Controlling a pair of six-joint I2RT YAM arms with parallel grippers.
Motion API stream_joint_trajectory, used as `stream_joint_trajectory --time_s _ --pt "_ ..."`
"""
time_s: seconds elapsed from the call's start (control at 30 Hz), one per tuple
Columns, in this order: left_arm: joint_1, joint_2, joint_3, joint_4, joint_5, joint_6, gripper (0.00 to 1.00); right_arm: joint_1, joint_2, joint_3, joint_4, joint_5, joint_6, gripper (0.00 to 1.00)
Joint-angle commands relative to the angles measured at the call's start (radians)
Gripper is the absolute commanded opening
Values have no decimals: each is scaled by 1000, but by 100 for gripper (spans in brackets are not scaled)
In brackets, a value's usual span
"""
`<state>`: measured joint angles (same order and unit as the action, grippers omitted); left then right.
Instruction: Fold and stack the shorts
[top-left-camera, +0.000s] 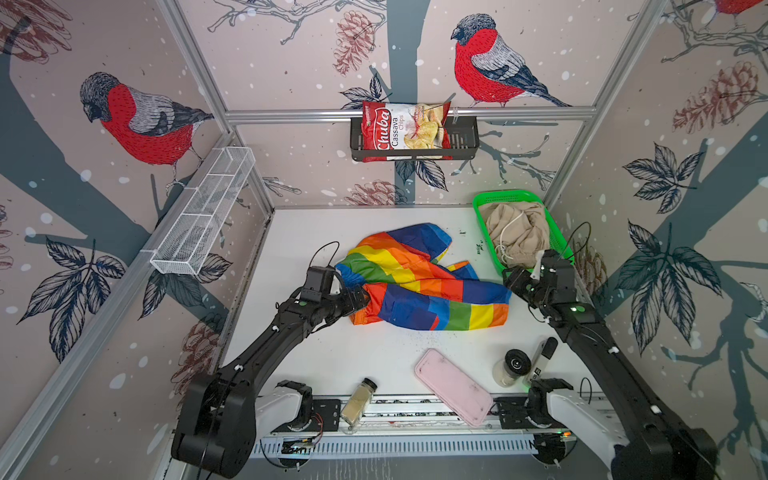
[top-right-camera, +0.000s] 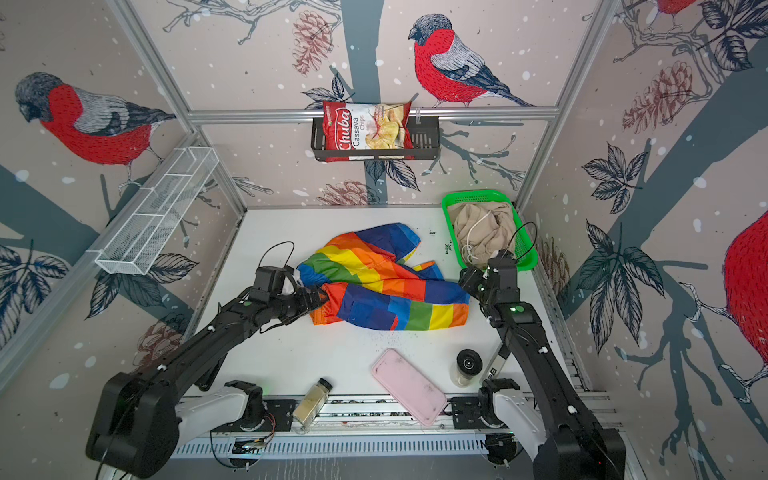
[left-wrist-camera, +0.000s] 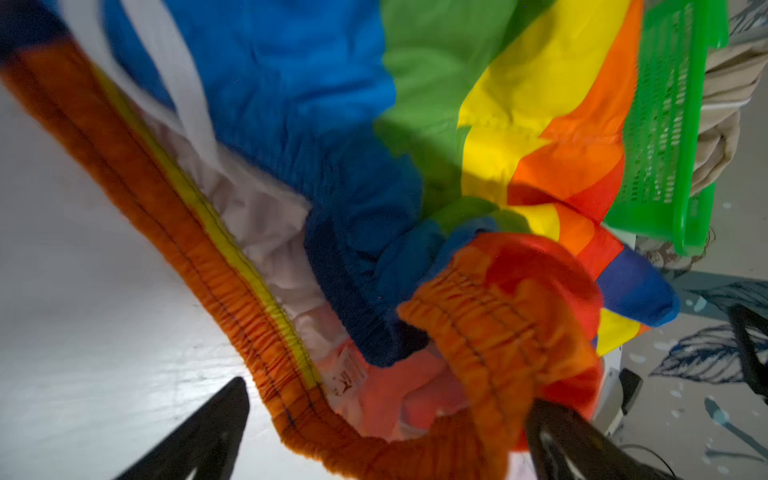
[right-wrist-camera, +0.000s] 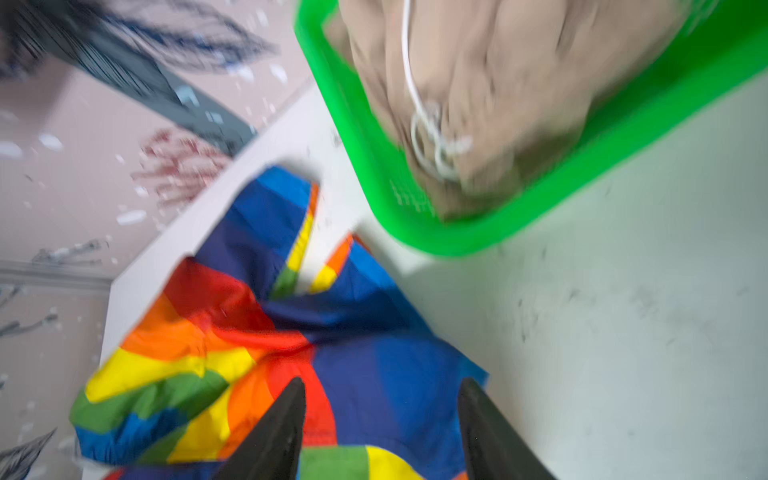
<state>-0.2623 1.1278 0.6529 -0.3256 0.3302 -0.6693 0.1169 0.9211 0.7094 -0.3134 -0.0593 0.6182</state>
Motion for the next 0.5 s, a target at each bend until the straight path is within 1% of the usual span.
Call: stream_joint_trajectory --time_s 0.0,0.03,0.07,0.1,0.17,0.23,0.33,0.37,0.4,0.47 --pt "2 -30 23 -87 -262 -39 98 8 -16 57 -43 126 -56 59" --pt "8 -29 26 -87 -309 -43 98 19 -13 75 -42 152 -59 59" --pt "15 -18 26 -70 -331 -47 98 34 -6 88 -41 174 -61 59" --pt "24 0 25 -37 -331 -48 98 59 5 97 -31 196 -59 59" --pt "39 53 26 48 -296 -56 98 128 35 108 5 211 -60 59" --pt "48 129 55 107 -308 -68 95 246 102 128 50 239 -68 59" --pt "61 248 131 159 -319 -70 84 457 250 193 92 342 -120 61" --pt "65 281 153 172 -319 -67 80 502 298 218 107 363 -141 61" --pt "71 314 172 193 -309 -69 77 571 365 252 124 365 -167 61" --pt "85 371 195 243 -277 -77 71 656 479 313 165 356 -220 61"
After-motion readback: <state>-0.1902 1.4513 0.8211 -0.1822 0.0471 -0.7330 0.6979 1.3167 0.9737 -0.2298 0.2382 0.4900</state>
